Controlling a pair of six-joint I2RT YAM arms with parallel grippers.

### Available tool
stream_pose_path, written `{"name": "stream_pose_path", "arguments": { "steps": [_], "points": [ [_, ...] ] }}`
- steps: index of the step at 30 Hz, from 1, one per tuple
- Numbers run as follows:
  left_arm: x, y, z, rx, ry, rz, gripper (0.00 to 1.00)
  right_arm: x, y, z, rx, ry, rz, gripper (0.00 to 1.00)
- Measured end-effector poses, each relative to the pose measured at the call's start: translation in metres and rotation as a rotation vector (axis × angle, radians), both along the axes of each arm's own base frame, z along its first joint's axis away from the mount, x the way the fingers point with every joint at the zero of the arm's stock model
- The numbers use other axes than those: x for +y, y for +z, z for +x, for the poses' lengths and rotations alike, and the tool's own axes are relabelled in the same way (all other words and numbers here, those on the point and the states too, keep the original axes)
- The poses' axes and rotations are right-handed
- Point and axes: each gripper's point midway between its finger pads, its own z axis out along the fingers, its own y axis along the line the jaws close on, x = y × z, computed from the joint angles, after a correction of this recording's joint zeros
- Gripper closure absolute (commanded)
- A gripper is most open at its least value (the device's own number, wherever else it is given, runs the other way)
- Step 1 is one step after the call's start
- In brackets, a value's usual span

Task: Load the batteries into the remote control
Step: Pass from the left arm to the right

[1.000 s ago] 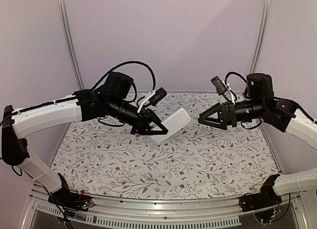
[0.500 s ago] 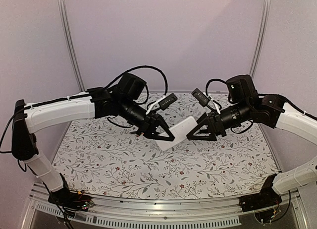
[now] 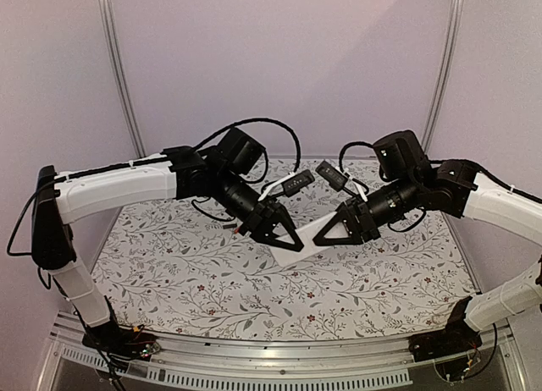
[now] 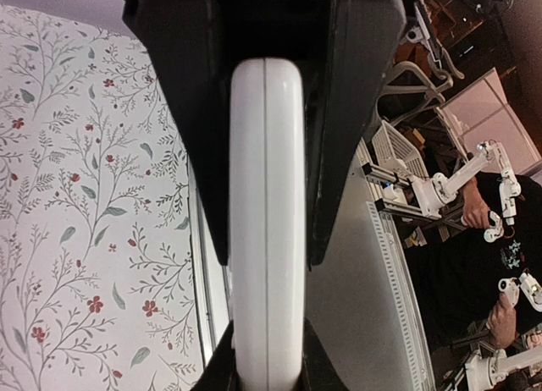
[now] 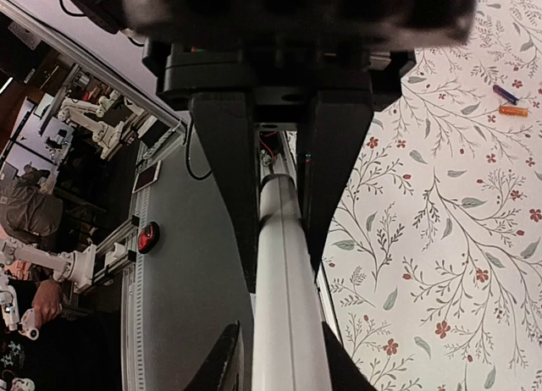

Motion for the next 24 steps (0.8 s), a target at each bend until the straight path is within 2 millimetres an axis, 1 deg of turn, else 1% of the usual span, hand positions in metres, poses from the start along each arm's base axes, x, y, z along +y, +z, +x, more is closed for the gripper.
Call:
{"name": "stream_pose_path", "arguments": {
  "steps": [3,6,7,10,11,12,14,16,18,20,22,24],
  "points": [
    [0.001,0.000,-0.003,0.001,-0.013,0.002,1.00,0.000,-0.002,-0.001,0.012,0.003,-0.008,0.87],
    [0.001,0.000,-0.004,0.001,-0.019,0.002,0.99,0.000,-0.002,-0.002,0.011,0.009,-0.006,0.97],
    [0.001,0.000,-0.004,0.000,-0.020,0.001,0.95,0.000,-0.002,-0.002,0.012,0.009,-0.006,1.00],
    [0.002,-0.001,-0.004,-0.004,-0.017,0.003,0.74,0.000,-0.002,-0.002,0.013,0.008,-0.006,1.00],
    [0.001,-0.001,-0.003,-0.006,-0.013,0.003,0.63,0.000,-0.002,-0.002,0.012,0.006,-0.006,1.00],
    [0.001,-0.001,0.000,-0.016,-0.002,0.001,0.55,0.000,-0.002,-0.002,0.014,0.004,-0.006,1.00],
    [0.003,-0.001,0.006,-0.046,0.030,-0.003,0.43,0.001,0.000,-0.001,0.017,-0.006,-0.002,1.00],
    [0.009,0.001,0.015,-0.073,0.089,-0.004,0.30,0.001,0.002,0.002,0.010,-0.026,0.003,1.00],
    [0.018,0.006,0.025,-0.113,0.158,-0.022,0.20,-0.001,0.004,0.005,-0.001,-0.051,0.016,1.00],
    [0.033,0.014,0.039,-0.159,0.266,-0.051,0.13,-0.005,0.004,0.011,-0.013,-0.097,0.031,1.00],
    [0.050,0.024,0.054,-0.214,0.390,-0.094,0.12,-0.011,0.002,0.020,-0.017,-0.156,0.044,1.00],
    [0.065,0.036,0.067,-0.276,0.520,-0.151,0.12,-0.018,-0.004,0.034,-0.020,-0.248,0.053,1.00]
  ]
}}
